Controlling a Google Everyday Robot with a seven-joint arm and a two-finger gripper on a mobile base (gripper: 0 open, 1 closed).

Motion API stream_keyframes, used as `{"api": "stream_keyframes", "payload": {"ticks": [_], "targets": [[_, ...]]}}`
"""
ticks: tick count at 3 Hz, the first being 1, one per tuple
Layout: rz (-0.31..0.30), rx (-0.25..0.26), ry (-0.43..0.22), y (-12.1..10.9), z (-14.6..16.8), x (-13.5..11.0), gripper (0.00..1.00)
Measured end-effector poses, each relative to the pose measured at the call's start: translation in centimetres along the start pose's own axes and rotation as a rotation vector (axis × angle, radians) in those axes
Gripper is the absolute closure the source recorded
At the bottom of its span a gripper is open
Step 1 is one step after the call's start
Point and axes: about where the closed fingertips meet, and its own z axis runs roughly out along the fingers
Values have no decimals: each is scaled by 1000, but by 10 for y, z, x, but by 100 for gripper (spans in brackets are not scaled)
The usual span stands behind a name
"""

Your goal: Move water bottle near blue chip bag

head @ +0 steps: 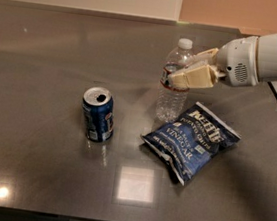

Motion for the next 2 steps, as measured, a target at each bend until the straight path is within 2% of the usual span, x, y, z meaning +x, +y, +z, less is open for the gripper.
{"api": "stream_keyframes", "payload": {"ticks": [2], "targets": [[13, 50, 2, -10, 3, 4, 100]]}}
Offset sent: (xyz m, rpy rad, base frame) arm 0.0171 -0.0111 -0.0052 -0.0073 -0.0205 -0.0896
